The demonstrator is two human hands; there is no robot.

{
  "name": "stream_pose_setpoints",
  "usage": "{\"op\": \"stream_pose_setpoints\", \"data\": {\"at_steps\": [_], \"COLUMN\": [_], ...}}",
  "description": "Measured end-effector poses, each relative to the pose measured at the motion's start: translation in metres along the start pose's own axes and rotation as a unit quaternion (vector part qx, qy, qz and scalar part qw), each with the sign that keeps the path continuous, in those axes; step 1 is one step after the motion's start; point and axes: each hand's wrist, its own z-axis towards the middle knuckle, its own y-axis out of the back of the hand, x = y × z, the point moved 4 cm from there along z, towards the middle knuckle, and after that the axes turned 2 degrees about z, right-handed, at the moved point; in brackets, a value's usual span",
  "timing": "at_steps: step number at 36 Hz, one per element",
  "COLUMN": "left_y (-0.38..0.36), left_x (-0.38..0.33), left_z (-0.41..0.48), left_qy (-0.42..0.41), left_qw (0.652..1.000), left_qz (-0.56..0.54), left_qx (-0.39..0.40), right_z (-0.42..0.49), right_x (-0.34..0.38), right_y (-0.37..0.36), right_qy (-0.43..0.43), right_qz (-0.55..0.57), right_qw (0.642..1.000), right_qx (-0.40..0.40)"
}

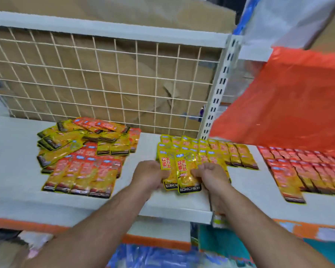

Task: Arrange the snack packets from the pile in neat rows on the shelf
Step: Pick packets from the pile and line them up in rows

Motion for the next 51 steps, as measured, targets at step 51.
{"op": "stream_pose_setpoints", "data": {"at_steps": [51], "left_y": [-0.174], "left_x": [-0.075], "left_z": [0.023], "left_qy": [-0.188], "left_qw": [0.952], "left_qz": [0.228], "left_qx": [-0.075], "right_z": [0.087], "right_x": [-0.056], "right_y": [0.174], "right_qy": [-0.014], "right_qz": [-0.121], "right_qw": [0.989], "right_qx": [-0.085]}}
